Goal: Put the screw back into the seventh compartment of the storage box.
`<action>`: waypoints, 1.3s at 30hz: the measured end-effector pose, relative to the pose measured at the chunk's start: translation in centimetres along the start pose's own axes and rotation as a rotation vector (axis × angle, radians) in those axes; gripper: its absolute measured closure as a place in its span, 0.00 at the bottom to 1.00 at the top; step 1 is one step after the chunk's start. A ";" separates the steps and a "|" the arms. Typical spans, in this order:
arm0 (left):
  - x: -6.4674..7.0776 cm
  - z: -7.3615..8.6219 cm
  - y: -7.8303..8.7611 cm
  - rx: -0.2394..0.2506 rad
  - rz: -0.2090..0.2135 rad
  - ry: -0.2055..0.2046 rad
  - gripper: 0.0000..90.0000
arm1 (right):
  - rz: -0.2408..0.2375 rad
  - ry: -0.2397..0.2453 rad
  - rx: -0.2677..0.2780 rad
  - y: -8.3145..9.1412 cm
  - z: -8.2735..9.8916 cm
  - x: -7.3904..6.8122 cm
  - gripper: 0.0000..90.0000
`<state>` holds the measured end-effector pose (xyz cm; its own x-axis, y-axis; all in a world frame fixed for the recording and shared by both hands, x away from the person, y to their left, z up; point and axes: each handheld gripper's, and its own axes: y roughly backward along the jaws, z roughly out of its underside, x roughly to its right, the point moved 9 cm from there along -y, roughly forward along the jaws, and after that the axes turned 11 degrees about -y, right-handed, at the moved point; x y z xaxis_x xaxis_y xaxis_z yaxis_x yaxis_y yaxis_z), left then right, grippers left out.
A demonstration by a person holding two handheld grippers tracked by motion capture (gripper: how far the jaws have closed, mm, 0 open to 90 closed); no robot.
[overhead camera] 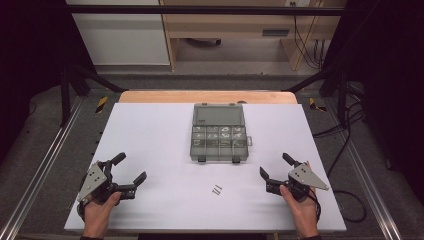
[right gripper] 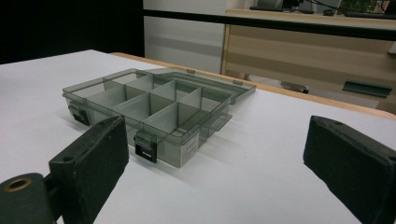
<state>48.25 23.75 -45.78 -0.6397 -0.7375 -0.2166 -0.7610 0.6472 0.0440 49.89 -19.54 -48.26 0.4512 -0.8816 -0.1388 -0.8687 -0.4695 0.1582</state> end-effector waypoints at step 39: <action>1.2 0.7 -0.4 -0.052 0.028 -0.027 0.02 | -0.076 0.271 -0.679 -2.6 2.4 -6.2 0.07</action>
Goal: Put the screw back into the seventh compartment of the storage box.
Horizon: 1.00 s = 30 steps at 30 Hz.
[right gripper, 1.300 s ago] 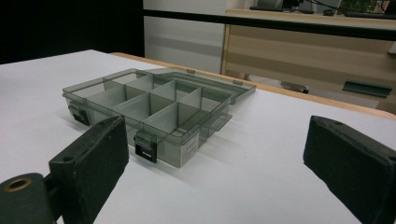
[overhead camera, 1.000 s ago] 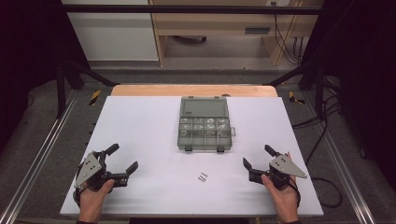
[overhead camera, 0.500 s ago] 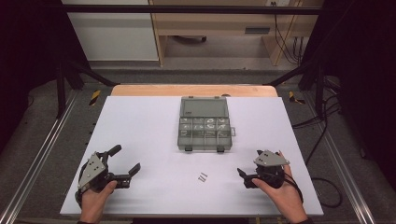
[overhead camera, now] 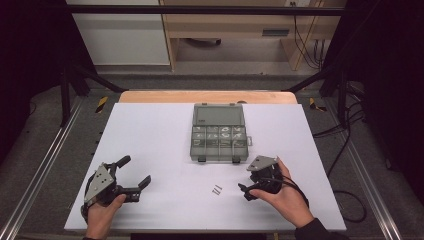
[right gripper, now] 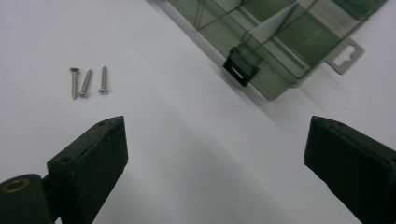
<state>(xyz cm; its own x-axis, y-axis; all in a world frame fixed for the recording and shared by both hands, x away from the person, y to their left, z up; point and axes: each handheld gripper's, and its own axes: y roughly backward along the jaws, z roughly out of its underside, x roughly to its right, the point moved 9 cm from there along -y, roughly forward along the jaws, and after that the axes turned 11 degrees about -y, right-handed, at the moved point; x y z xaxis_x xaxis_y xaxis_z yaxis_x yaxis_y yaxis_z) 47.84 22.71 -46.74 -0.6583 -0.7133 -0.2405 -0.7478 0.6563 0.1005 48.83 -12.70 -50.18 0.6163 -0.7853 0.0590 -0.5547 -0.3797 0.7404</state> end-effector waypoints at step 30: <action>0.1 -0.1 0.1 0.006 0.013 -0.001 0.02 | -0.108 0.072 -0.147 -3.3 -3.3 -4.5 0.07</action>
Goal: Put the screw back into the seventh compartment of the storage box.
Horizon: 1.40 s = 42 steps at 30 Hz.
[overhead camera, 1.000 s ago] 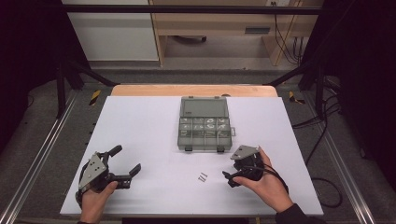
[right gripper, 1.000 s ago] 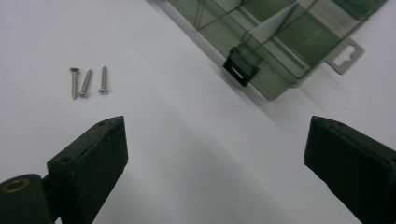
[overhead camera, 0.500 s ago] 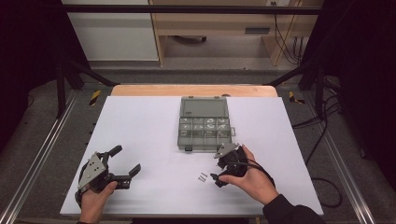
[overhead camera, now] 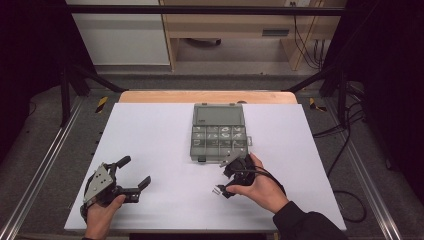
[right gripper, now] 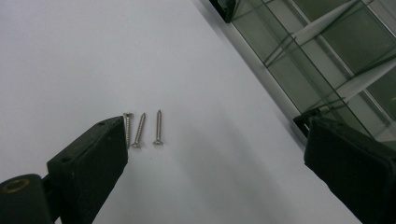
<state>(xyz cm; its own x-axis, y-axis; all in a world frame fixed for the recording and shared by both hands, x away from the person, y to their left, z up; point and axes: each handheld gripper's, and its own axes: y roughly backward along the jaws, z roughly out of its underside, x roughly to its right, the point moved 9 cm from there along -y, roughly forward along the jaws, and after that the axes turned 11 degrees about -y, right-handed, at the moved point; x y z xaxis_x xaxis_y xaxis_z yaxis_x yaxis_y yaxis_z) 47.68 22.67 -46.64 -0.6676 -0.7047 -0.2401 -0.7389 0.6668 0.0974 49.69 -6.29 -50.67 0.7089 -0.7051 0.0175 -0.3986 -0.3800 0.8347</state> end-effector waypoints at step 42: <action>0.5 -0.1 -0.4 0.013 0.029 0.003 0.02 | -0.063 -0.059 -0.055 -2.0 0.0 -2.1 0.65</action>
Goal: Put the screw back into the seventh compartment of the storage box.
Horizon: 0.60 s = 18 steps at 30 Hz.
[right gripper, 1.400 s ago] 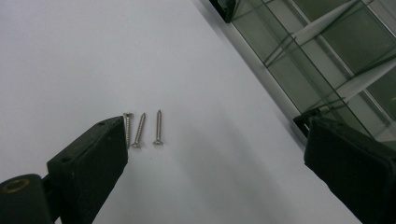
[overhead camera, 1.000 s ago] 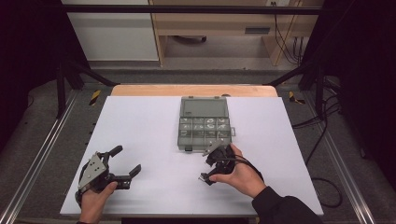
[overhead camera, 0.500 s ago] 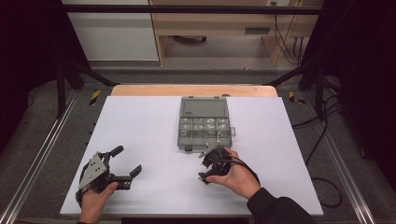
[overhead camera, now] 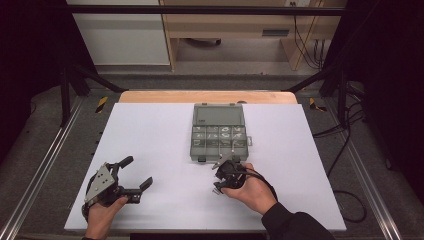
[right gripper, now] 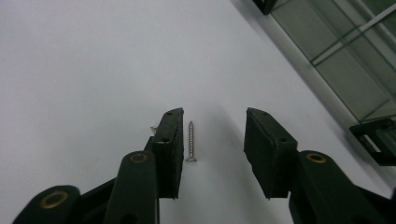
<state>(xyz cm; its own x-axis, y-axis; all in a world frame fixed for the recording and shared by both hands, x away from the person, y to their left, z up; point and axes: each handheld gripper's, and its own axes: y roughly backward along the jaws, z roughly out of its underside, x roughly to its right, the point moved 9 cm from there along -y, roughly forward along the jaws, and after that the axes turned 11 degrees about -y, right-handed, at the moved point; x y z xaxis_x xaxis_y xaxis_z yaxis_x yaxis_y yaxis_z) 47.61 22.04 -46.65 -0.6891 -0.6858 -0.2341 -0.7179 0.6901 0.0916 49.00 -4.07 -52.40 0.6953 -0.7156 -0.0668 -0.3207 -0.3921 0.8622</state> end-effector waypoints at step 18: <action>0.1 -0.1 0.0 0.004 0.008 0.005 0.02 | -0.023 -0.010 -0.079 -0.9 0.6 -0.6 0.85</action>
<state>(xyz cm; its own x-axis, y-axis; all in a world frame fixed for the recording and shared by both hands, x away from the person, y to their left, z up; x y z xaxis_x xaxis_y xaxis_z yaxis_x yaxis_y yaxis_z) 47.56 21.99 -46.62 -0.6953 -0.6815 -0.2283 -0.7120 0.6964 0.0896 48.53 -3.64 -53.43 0.6954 -0.7127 -0.0922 -0.2520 -0.3619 0.8975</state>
